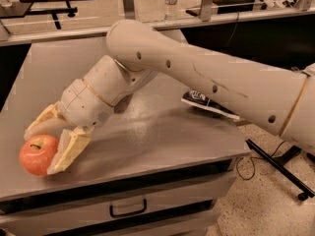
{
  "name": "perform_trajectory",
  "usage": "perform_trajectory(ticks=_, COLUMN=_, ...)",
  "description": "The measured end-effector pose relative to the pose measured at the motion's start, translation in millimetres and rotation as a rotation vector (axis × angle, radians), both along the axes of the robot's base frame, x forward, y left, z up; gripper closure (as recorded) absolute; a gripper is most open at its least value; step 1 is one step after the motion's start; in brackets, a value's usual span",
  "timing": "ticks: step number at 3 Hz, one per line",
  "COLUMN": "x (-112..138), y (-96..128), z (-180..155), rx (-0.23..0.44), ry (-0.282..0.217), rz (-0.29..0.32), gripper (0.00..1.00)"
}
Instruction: Move apple near blue chip bag
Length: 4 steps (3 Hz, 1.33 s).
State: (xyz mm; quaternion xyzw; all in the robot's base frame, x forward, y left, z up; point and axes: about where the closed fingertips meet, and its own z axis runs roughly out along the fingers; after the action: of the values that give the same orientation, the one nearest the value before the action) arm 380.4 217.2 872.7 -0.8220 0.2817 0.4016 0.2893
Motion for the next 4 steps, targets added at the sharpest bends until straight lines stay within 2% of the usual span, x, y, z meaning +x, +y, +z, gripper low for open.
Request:
perform_trajectory(ticks=1, x=11, y=-16, z=18, rx=0.027, ry=-0.036, rz=-0.037, gripper=1.00)
perform_trajectory(ticks=3, x=41, y=-50, z=75, rx=0.040, ry=-0.183, rz=-0.059, gripper=1.00)
perform_trajectory(ticks=4, x=53, y=-69, z=86, rx=0.039, ry=-0.214, rz=-0.080, gripper=1.00)
